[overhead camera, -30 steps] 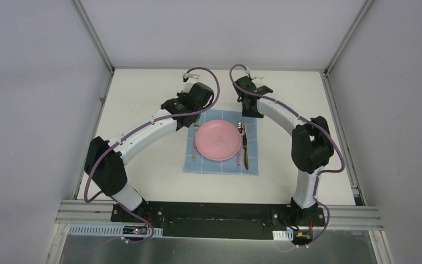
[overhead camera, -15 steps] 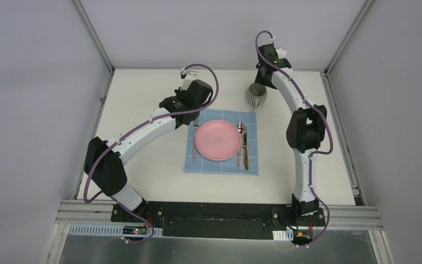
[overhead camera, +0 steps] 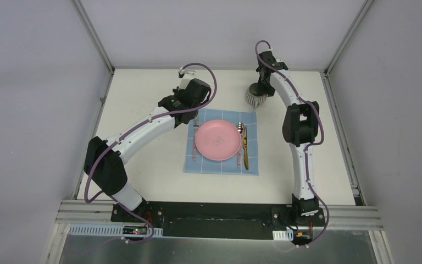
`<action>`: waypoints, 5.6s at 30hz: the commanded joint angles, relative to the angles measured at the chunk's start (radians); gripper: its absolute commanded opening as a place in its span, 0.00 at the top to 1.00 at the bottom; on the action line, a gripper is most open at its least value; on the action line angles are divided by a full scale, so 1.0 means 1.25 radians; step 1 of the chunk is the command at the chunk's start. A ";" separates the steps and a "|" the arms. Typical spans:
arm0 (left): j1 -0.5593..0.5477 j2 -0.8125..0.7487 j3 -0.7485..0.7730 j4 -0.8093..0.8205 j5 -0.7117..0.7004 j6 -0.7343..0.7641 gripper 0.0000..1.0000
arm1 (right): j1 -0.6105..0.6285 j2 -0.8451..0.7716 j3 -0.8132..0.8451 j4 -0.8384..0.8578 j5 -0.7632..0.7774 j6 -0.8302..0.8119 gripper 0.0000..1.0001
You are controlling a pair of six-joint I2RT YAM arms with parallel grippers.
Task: Set the dinner table for one person
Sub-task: Pick up the cup at the center of the board, then place the cup on the napkin.
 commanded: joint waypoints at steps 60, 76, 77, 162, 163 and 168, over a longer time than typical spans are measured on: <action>0.016 0.029 0.012 0.002 0.015 -0.006 1.00 | 0.058 -0.262 -0.210 0.077 -0.057 -0.033 1.00; 0.016 0.000 -0.019 0.012 0.020 -0.014 1.00 | 0.104 -0.263 -0.297 0.082 -0.011 -0.067 1.00; 0.016 -0.003 -0.022 0.014 0.019 -0.015 1.00 | 0.105 -0.256 -0.290 0.074 -0.007 -0.071 1.00; 0.021 -0.002 -0.037 0.027 0.030 -0.002 1.00 | 0.166 -0.328 -0.387 0.092 0.102 -0.067 0.59; 0.021 -0.003 -0.037 0.027 0.028 -0.001 1.00 | 0.166 -0.331 -0.375 0.085 0.106 -0.067 0.59; 0.021 -0.009 -0.038 0.026 0.021 0.001 1.00 | 0.176 -0.379 -0.354 0.057 0.122 -0.068 0.59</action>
